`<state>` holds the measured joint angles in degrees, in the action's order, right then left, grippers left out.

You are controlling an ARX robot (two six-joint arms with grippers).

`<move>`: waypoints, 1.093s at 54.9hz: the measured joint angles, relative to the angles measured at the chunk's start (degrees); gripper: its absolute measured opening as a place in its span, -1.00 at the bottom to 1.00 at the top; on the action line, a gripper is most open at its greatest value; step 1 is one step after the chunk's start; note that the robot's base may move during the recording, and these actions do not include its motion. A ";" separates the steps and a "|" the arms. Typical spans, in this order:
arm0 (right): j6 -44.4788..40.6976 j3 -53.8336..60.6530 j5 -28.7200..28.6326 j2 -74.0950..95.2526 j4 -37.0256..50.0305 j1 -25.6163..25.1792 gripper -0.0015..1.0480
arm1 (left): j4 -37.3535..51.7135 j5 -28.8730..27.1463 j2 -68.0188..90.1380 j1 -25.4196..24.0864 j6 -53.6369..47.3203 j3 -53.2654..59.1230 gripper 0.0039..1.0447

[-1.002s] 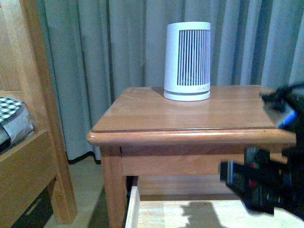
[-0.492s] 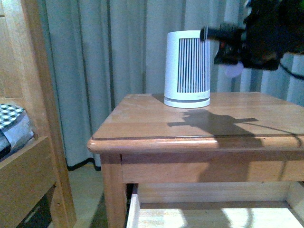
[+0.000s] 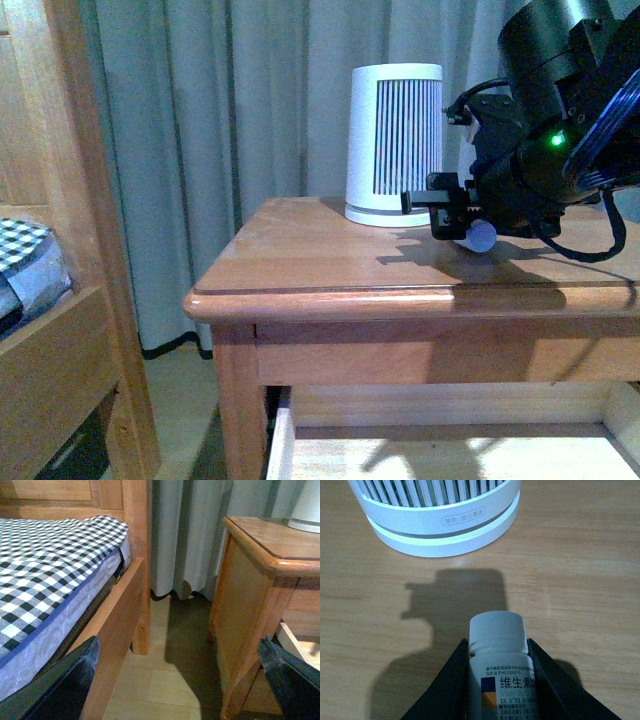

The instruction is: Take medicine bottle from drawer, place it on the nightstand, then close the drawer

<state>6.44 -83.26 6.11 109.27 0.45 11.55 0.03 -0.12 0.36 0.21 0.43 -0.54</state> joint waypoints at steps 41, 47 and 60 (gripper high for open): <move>12.81 54.05 -16.39 -70.44 -23.12 5.57 -0.08 | 0.00 -0.02 0.00 0.00 0.00 0.00 0.88; 16.04 59.36 -13.09 -75.34 -27.96 9.51 -0.44 | 0.00 0.00 0.00 0.00 0.00 0.00 0.88; 17.44 66.27 -12.52 -76.02 -28.85 10.16 -0.94 | 0.00 -0.02 0.00 0.00 0.00 0.00 0.88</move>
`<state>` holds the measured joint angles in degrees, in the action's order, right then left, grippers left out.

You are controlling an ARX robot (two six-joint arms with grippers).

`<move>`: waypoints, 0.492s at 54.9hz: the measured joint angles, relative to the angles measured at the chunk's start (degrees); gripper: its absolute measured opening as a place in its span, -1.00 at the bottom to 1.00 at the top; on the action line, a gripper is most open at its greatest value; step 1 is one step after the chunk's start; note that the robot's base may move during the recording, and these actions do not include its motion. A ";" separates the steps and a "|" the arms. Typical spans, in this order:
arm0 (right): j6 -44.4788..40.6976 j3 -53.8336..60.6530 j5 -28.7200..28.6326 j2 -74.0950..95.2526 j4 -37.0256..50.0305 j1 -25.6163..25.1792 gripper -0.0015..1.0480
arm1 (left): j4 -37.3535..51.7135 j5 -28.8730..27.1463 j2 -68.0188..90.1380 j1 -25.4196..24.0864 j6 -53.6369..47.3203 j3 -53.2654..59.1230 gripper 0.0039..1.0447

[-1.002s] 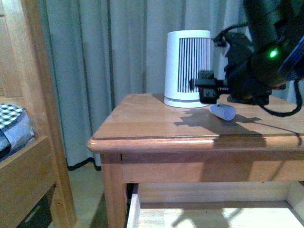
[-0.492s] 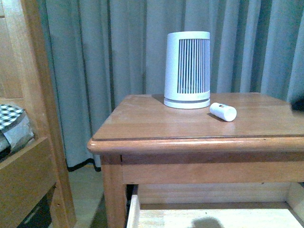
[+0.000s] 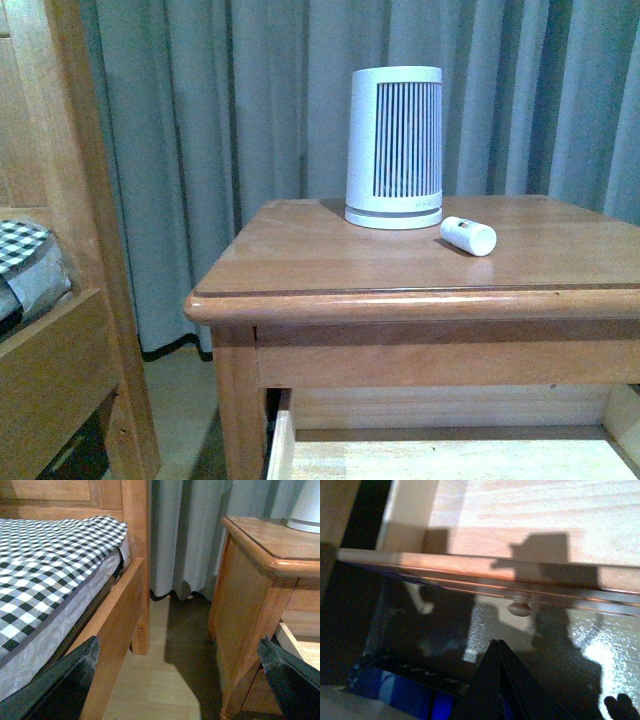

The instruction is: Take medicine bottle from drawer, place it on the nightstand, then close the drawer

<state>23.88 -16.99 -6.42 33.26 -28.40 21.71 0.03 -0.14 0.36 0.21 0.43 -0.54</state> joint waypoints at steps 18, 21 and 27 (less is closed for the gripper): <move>-19.56 3.72 2.62 38.03 43.34 -16.59 -0.94 | 0.00 0.00 0.00 0.00 0.00 0.00 0.88; -23.15 0.13 2.91 45.53 50.29 -18.08 -0.94 | 0.00 0.02 0.00 0.00 0.00 0.00 0.88; -30.27 -9.49 3.67 59.17 57.79 -20.68 -0.94 | 0.00 0.02 0.00 0.00 0.00 0.00 0.88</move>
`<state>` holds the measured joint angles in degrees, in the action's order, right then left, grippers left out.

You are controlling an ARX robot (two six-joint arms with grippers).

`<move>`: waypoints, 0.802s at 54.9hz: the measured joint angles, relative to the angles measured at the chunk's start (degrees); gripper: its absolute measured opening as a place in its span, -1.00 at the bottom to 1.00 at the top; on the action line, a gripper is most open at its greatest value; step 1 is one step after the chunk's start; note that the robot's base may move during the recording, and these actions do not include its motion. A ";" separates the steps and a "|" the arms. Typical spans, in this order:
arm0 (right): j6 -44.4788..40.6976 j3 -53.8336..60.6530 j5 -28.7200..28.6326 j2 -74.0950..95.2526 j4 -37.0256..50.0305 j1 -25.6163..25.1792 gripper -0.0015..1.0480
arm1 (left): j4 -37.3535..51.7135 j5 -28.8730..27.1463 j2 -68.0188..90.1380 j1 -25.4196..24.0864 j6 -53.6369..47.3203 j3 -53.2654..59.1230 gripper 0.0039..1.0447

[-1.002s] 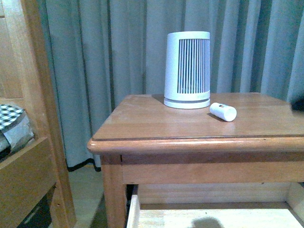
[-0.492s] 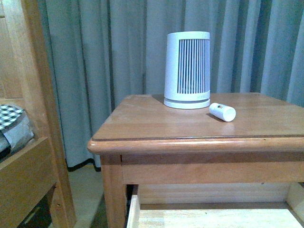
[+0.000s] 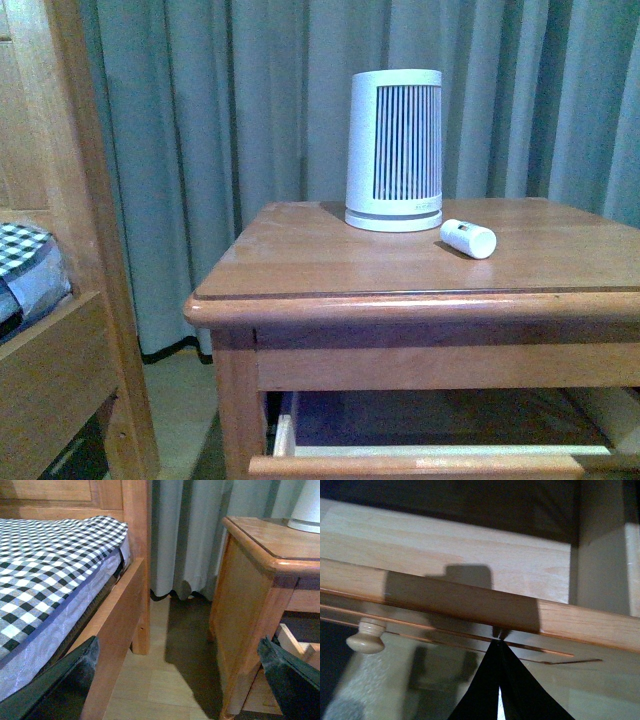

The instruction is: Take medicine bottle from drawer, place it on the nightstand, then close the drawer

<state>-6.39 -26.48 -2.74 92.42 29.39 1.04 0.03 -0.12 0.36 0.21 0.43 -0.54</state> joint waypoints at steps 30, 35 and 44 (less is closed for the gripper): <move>-12.07 -12.28 -5.77 14.40 6.38 -3.02 -0.94 | 0.00 0.00 0.00 0.00 0.00 0.00 0.88; -9.16 -9.49 -7.82 8.63 4.09 -2.58 -0.94 | 0.00 -0.02 0.00 0.00 0.00 0.00 0.88; 2.05 -3.78 -12.39 -6.75 -6.16 -2.23 -0.94 | 0.00 0.00 0.00 0.00 0.00 0.00 0.88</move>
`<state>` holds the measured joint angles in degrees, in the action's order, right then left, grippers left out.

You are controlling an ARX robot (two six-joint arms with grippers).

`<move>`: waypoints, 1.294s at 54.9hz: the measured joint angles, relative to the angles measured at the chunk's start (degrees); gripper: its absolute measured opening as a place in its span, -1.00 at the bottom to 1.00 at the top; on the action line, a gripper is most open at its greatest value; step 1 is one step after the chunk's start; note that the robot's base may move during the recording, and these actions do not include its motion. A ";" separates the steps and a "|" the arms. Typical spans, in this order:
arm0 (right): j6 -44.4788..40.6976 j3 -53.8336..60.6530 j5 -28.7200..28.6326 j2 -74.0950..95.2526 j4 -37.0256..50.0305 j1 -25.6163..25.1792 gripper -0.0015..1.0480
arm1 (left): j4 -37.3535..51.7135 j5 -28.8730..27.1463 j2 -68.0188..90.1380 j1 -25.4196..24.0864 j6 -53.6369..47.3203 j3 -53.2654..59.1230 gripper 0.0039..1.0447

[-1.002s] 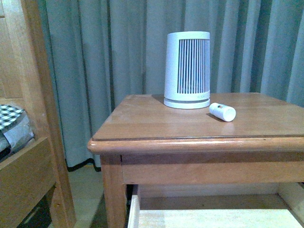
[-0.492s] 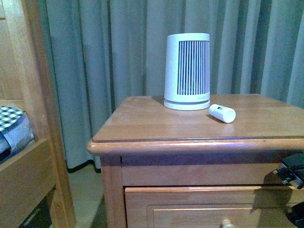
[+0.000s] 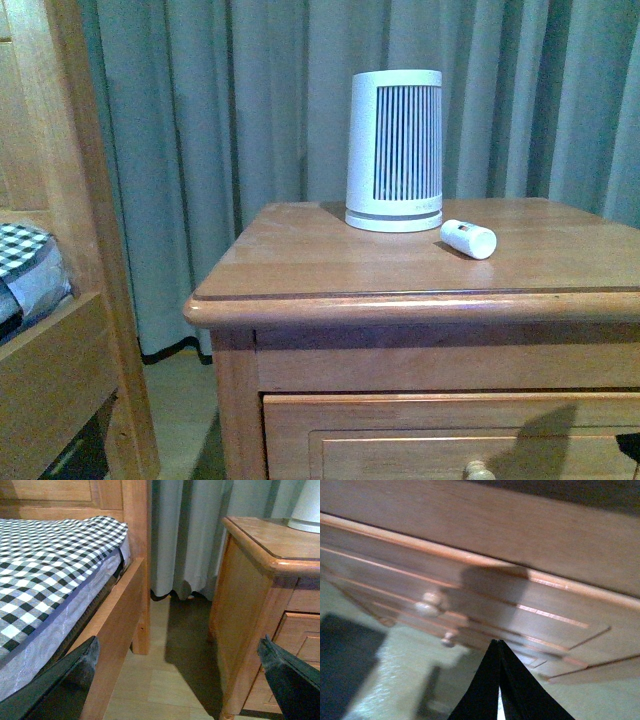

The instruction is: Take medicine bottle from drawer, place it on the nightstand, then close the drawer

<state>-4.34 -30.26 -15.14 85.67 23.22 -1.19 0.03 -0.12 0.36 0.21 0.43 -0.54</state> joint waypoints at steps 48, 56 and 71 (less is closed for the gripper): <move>5.07 20.35 14.95 -78.14 -24.74 0.98 -0.86 | 0.00 0.04 0.00 0.00 0.00 0.00 0.88; 4.68 29.48 14.99 -84.59 -23.78 0.98 -0.94 | 0.00 0.04 -0.02 0.00 -0.02 0.00 0.88; 4.68 29.48 14.99 -85.31 -23.39 1.01 -0.94 | -0.02 0.09 0.00 0.00 0.00 0.00 0.88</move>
<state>0.34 -0.78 -0.14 0.36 -0.16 -0.19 0.01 -0.03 0.36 0.21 0.43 -0.54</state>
